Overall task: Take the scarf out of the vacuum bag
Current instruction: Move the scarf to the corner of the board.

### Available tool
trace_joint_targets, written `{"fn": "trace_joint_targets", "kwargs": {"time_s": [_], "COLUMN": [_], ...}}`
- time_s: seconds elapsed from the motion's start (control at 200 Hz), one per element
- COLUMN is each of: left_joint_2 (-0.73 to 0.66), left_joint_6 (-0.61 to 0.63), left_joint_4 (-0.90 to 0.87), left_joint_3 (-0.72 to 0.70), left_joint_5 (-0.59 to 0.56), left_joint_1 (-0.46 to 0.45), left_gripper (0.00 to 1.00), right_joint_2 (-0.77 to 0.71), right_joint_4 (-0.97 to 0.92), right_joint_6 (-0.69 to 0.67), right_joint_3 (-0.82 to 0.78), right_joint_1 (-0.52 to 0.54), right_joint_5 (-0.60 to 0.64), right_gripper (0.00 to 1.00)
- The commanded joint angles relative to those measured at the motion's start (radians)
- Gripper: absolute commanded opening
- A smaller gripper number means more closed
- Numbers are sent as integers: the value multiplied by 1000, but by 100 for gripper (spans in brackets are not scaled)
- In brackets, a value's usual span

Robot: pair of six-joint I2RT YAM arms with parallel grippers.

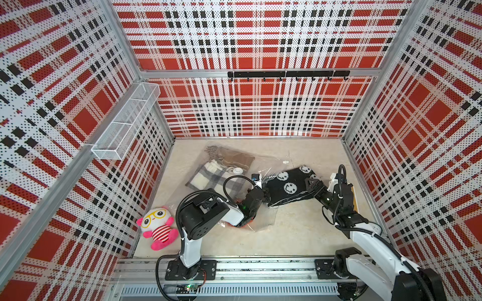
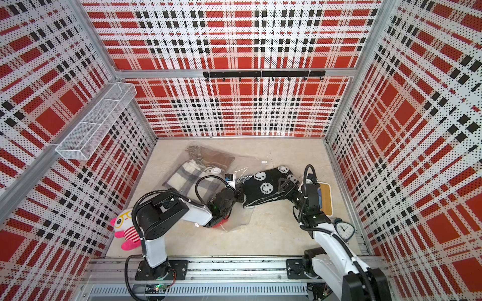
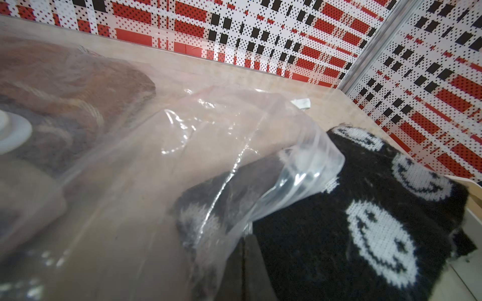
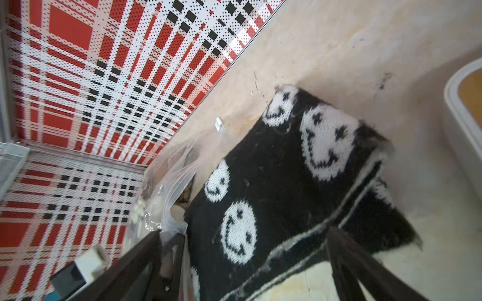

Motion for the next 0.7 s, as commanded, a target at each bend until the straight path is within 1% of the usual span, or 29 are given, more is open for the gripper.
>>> {"fn": "trace_joint_targets", "kwargs": {"time_s": [0.0, 0.055, 0.175, 0.356, 0.476, 0.691], "left_joint_2": [-45, -56, -69, -65, -54, -51], "left_joint_6": [25, 22, 21, 28, 31, 25], "left_joint_4": [-10, -9, -9, -16, -24, -33], "left_joint_3": [-22, -27, -34, -25, -13, -4], "left_joint_5": [-41, -43, -36, -33, -36, -56], "left_joint_1": [-9, -9, -11, -20, -27, -31], "left_gripper": [0, 0, 0, 0, 0, 0], "right_joint_2": [-22, -11, 17, 49, 111, 235], "right_joint_4": [145, 180, 133, 128, 132, 237], "right_joint_6": [137, 138, 174, 294, 376, 436], "right_joint_3": [-33, -41, -53, -98, -108, -134], "right_joint_1": [-42, -38, 5, 103, 118, 140], "right_joint_5": [-167, -187, -121, 1, 6, 20], "right_gripper": [100, 100, 100, 100, 100, 100]}}
